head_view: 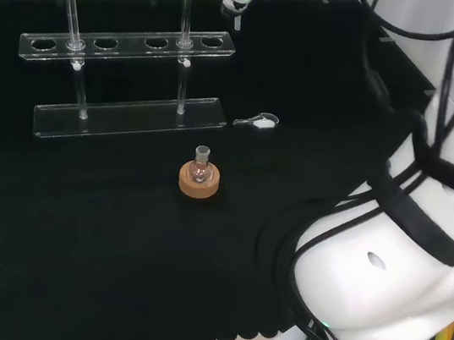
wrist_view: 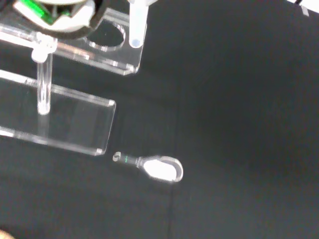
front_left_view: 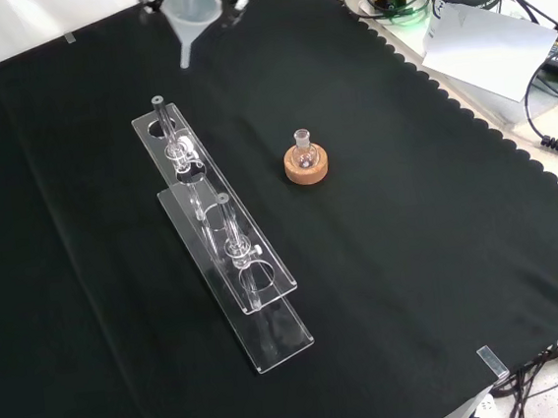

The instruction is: Place the funnel on the round-bottom flask.

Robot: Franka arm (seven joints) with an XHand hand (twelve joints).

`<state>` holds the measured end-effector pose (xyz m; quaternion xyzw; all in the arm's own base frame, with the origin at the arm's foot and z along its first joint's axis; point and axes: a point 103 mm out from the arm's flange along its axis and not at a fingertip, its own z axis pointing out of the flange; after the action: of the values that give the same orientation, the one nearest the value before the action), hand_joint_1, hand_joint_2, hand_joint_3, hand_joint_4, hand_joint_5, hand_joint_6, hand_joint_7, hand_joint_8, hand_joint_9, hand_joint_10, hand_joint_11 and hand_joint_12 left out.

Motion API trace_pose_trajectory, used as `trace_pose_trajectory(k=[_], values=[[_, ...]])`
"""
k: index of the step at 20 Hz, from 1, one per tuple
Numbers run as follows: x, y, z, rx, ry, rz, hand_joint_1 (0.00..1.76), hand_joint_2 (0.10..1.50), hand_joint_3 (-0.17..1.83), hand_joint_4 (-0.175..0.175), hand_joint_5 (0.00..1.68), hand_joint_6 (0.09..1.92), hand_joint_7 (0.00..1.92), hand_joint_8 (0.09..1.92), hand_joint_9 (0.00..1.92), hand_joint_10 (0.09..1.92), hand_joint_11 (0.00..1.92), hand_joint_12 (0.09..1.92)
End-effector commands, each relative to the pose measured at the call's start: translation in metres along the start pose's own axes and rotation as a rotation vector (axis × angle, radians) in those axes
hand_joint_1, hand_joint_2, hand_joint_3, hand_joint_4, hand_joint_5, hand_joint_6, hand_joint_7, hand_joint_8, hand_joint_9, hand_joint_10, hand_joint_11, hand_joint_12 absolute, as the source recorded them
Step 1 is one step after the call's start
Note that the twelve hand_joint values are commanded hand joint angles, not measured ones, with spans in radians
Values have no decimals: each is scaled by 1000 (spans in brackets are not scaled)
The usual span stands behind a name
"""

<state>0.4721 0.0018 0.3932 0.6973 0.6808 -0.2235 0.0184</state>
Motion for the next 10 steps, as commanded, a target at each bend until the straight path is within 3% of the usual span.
trace_pose_trajectory(k=[1, 10], values=[[11, -55, 14, 8, 28, 19, 864, 735, 680, -9, 788, 647, 764, 652, 1120, 438, 594, 1258], [38, -80, 45, 37, 50, 0, 864, 735, 681, -10, 785, 656, 763, 655, 1120, 440, 598, 1257]])
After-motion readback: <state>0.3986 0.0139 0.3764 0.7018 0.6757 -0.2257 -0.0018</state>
